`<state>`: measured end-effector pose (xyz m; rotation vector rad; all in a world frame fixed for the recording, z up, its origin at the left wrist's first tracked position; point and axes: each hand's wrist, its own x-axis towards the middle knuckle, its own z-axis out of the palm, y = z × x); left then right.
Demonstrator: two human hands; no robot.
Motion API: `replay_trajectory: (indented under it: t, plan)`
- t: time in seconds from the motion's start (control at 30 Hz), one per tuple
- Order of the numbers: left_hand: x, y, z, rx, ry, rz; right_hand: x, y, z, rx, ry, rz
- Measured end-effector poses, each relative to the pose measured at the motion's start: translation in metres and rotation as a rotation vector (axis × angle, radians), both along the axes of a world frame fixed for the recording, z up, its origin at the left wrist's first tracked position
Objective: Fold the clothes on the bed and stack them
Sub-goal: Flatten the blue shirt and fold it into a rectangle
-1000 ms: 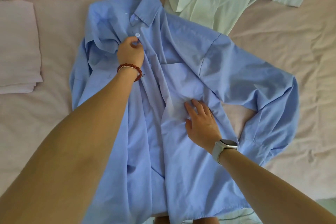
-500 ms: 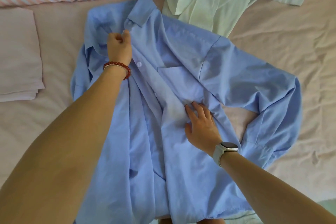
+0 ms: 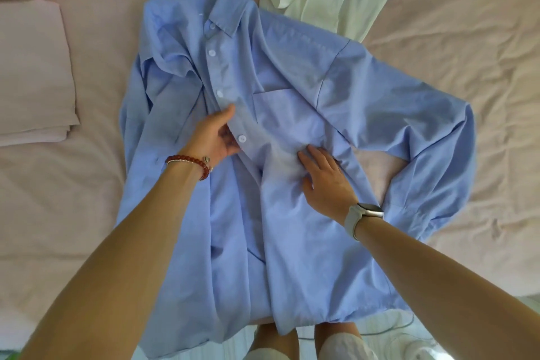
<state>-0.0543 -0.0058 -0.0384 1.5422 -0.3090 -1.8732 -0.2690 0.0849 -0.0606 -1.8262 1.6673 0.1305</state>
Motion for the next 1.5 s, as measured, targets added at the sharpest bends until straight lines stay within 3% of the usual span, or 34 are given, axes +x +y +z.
replay_trajectory:
  t: [0.1,0.2,0.23,0.3,0.4,0.43,0.5,0.6,0.67,0.73,0.83,0.9,1.07,1.1,1.17,1.23,1.3,1.43,1.5]
  plan:
    - [-0.005,0.032,-0.002,0.107,0.055,-0.342,0.002,0.011,0.008,-0.086,-0.007,0.0]
    - [-0.013,0.054,-0.008,-0.034,-0.189,-0.65,0.001,0.036,0.016,-0.24,-0.026,-0.058]
    - [-0.014,0.06,-0.01,-0.126,-0.299,-0.65,-0.002,0.048,0.017,-0.256,-0.013,-0.07]
    - [-0.018,0.072,-0.008,-0.263,-0.429,-0.418,-0.011,0.075,0.018,-0.255,0.013,-0.06]
    - [-0.02,0.09,-0.004,-0.301,-0.587,-0.167,-0.03,0.111,0.02,-0.285,0.026,0.032]
    - [-0.021,0.097,-0.002,-0.251,-0.559,-0.149,-0.036,0.12,0.021,-0.288,0.038,0.066]
    - [-0.021,0.111,0.002,-0.044,-0.325,-0.109,-0.046,0.134,0.023,-0.263,0.082,0.035]
    - [-0.013,0.13,0.006,0.181,-0.083,-0.15,-0.056,0.146,0.028,-0.127,0.106,-0.319]
    - [-0.01,0.141,0.008,0.231,0.019,-0.176,-0.067,0.15,0.027,0.07,0.137,-0.545]
    - [-0.008,0.153,0.009,0.249,0.157,-0.071,-0.077,0.152,0.025,0.258,0.158,-0.642]
    - [-0.012,0.169,0.015,0.202,0.234,-0.012,-0.089,0.158,0.021,0.236,0.123,-0.629]
    - [-0.019,0.181,0.016,0.168,0.093,-0.046,-0.098,0.163,0.022,0.174,0.07,-0.685]
    - [-0.034,0.207,0.012,0.044,-0.576,-0.09,-0.126,0.173,0.027,0.178,-0.152,-0.978]
    - [-0.034,0.21,0.011,0.042,-0.603,-0.034,-0.131,0.174,0.026,0.17,-0.19,-0.989]
    - [-0.034,0.214,0.012,0.124,-0.479,0.069,-0.137,0.176,0.025,0.169,-0.244,-0.978]
    - [-0.038,0.222,0.014,0.19,-0.305,0.0,-0.142,0.177,0.025,0.229,-0.286,-0.96]
    - [-0.048,0.236,0.018,0.14,-0.223,-0.14,-0.147,0.181,0.023,0.311,-0.311,-0.914]
    - [-0.065,0.264,0.018,-0.029,-0.549,-0.43,-0.159,0.19,0.022,0.306,-0.263,-0.854]
    - [-0.068,0.275,0.015,-0.088,-0.688,-0.297,-0.163,0.192,0.026,0.219,-0.227,-0.828]
